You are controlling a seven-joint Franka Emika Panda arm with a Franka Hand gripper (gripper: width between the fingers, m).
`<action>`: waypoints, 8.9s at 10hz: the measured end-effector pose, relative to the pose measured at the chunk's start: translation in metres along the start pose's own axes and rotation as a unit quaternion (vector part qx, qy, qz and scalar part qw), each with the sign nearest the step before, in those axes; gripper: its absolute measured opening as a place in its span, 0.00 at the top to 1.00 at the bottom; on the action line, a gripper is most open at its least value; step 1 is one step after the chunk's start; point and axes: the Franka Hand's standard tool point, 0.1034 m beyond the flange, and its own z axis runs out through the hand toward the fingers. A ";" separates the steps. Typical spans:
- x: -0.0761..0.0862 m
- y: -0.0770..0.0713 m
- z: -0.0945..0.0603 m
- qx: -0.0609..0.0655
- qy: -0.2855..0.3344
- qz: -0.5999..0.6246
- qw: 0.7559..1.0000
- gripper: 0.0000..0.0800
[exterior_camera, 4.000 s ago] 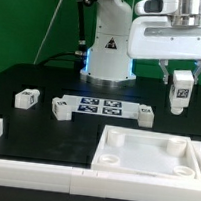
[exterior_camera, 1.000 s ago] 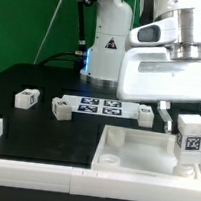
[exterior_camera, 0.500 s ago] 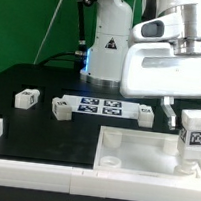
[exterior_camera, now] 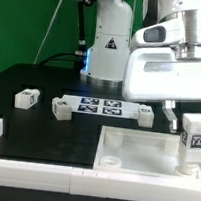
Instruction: Assemble one leg
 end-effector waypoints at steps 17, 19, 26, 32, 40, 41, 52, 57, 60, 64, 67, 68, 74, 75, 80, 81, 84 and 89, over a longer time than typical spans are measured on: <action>-0.012 0.002 0.013 -0.002 -0.002 -0.001 1.000 0.37; -0.011 0.002 0.013 -0.002 -0.002 -0.001 1.000 0.22; 0.008 0.000 -0.012 0.001 0.002 0.002 1.000 0.19; 0.004 -0.003 -0.017 0.011 -0.155 0.009 0.988 0.19; 0.005 0.003 -0.011 0.000 -0.237 0.020 0.971 0.19; 0.008 0.005 -0.006 0.000 -0.236 0.022 0.971 0.19; 0.007 0.004 0.002 -0.003 -0.237 0.035 0.971 0.64; 0.003 -0.003 0.002 -0.058 -0.226 0.291 0.928 0.64; 0.006 -0.009 0.004 -0.085 -0.207 0.465 0.856 0.64; 0.006 -0.011 0.005 -0.107 -0.195 0.585 0.780 0.63; 0.006 -0.012 0.005 -0.102 -0.199 0.563 0.796 0.37; 0.005 -0.012 0.005 -0.097 -0.202 0.539 0.812 0.23; 0.002 -0.008 0.009 -0.034 -0.225 0.217 0.949 0.19; 0.003 -0.008 0.008 -0.028 -0.226 0.141 0.964 0.19; 0.006 -0.007 0.008 0.016 -0.218 -0.095 0.971 0.19; 0.006 -0.007 0.008 0.014 -0.218 -0.086 0.972 0.24; 0.006 -0.007 0.008 0.014 -0.219 -0.083 0.972 0.47; 0.006 -0.008 0.009 -0.043 -0.211 0.151 0.965 0.64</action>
Offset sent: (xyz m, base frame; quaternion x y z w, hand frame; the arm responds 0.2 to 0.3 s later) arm -0.0042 -0.0064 -0.0051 0.0011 -0.0005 -0.0060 1.0000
